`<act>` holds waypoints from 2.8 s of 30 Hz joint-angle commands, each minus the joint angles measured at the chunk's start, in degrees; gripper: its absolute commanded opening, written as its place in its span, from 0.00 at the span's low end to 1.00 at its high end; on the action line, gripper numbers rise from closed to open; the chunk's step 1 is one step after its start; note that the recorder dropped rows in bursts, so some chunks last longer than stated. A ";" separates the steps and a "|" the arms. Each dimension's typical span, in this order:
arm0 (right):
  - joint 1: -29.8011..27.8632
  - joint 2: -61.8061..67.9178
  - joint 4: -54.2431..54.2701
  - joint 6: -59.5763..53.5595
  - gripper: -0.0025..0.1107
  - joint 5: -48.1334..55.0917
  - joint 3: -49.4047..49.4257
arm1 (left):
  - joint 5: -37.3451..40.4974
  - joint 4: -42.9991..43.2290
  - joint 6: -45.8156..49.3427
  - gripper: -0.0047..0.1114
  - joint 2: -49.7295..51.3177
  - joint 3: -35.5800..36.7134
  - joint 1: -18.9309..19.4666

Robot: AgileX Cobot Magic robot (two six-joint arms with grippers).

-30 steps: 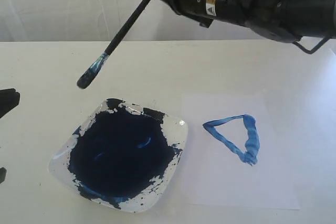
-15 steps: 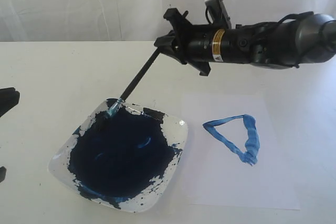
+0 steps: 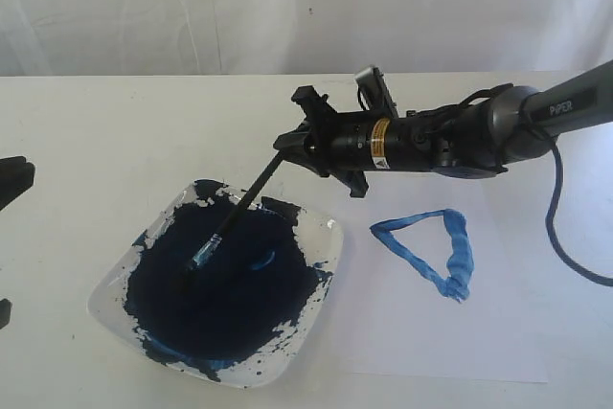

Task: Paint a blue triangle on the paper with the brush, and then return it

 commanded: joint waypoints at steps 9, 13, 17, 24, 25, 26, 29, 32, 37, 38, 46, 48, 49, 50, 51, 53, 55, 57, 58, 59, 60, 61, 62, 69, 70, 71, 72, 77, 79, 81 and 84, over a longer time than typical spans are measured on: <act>-0.32 1.81 0.14 0.62 0.03 0.56 0.11 | -0.64 -0.50 -1.15 0.04 -0.41 0.28 -0.35; -0.32 1.81 0.14 0.62 0.11 1.05 0.11 | -0.64 -0.50 -1.15 0.04 -0.41 0.28 -0.35; -0.32 1.81 0.14 0.62 0.26 1.05 0.11 | -0.64 -0.50 -1.56 0.04 -0.41 0.28 -0.35; -0.32 1.81 -0.21 0.62 0.35 1.15 0.11 | -0.75 -0.50 -1.81 0.04 -0.41 0.28 -0.35; -0.32 1.81 -0.21 0.62 0.35 1.15 0.11 | -0.75 -0.50 -1.81 0.04 -0.41 0.28 -0.35; -0.32 1.81 -0.21 0.62 0.35 1.15 0.11 | -0.75 -0.50 -1.81 0.04 -0.41 0.28 -0.35; -0.32 1.81 -0.21 0.62 0.35 0.78 0.11 | -0.75 -0.50 -1.81 0.04 -0.41 0.28 -0.35; -0.32 1.81 -0.77 0.62 0.35 0.77 0.11 | -0.75 -0.50 -1.90 0.04 -0.41 0.28 -0.35; -0.45 1.71 -1.16 0.62 0.35 -1.37 0.11 | -0.75 -0.50 -1.94 0.04 -0.41 0.28 -0.35; -0.73 1.71 -1.16 0.62 0.35 -2.32 0.11 | -0.75 -0.50 -1.94 0.04 -0.41 0.28 -0.35; -6.06 -1.39 -7.10 0.62 0.16 -13.00 0.11 | -0.56 -0.50 -0.93 0.04 -4.05 0.80 -0.35; -7.05 -3.52 -9.83 0.62 0.02 -14.03 0.11 | -2.49 -0.50 -0.93 0.04 -5.23 2.19 -0.35; -7.09 -4.62 -11.51 0.62 0.02 -14.20 0.19 | -3.24 -0.50 -0.93 0.04 -5.74 2.75 -0.35; -7.09 -6.19 -13.62 0.62 0.02 -13.69 0.47 | -4.13 -0.50 -0.93 0.04 -6.53 3.44 -0.35; -7.09 -9.82 -17.67 -0.14 0.02 -11.67 1.53 | -4.74 -0.50 -0.93 0.04 -7.45 4.05 -0.35; -6.05 -17.34 -24.84 -0.25 0.02 -5.73 4.88 | -5.02 -0.50 -0.93 0.04 -8.51 4.54 -0.35; -4.34 -25.47 -29.61 -0.25 0.02 3.22 10.52 | -5.02 -0.50 -0.93 0.04 -9.03 4.54 -0.35; -2.02 -34.62 -29.88 -2.81 0.02 13.97 17.86 | -5.42 -0.50 -0.93 0.04 -9.14 4.54 -0.35; -1.29 -37.03 -29.88 -3.91 0.02 17.89 19.69 | -5.42 -0.50 -0.93 0.04 -9.14 4.54 -0.35; 0.30 -42.85 -29.88 -7.00 0.02 25.65 24.27 | -5.80 -0.50 -0.93 0.04 -9.14 4.54 -0.35; 0.92 -46.58 -29.88 -8.16 0.02 29.60 26.48 | -5.90 -0.50 -0.93 0.04 -9.14 4.54 -0.35; 1.03 -50.29 -29.88 -8.41 0.02 33.91 29.01 | -5.89 -0.50 -0.53 0.04 -9.14 4.54 -0.35; 1.03 -52.55 -29.88 -8.41 0.02 36.78 30.65 | -5.89 -0.50 -0.53 0.04 -9.14 4.54 -0.35; 1.03 -59.90 -29.56 -8.41 0.02 46.06 34.12 | 3.30 -0.50 -0.74 0.04 -9.14 4.74 -0.35; 1.03 -60.00 -29.56 -8.41 0.02 46.06 34.12 | 4.39 -0.50 -1.06 0.04 -9.14 4.74 -0.35; 1.03 -60.10 -29.56 -8.41 0.02 46.18 34.12 | 5.12 -0.66 -1.77 0.04 -9.14 4.74 -0.35; 1.03 -60.10 -29.56 -8.41 0.02 46.18 34.12 | 5.53 -0.99 -2.88 0.04 -9.14 4.74 -0.35; 1.03 -60.10 -29.56 -8.41 0.02 46.18 34.12 | 12.13 -7.47 -18.66 0.04 -9.14 4.74 -0.35; 1.03 -60.10 -29.56 -8.41 0.02 46.18 34.12 | 14.49 -7.90 -24.97 0.04 -9.14 4.74 -0.35; 1.03 -60.10 -29.56 -8.41 0.02 46.18 34.12 | 14.93 -7.90 -28.45 0.04 -9.14 4.74 -0.35; 1.03 -60.04 -29.56 -8.41 0.02 45.98 34.12 | 14.93 -7.90 -28.85 0.04 -9.14 4.74 -0.35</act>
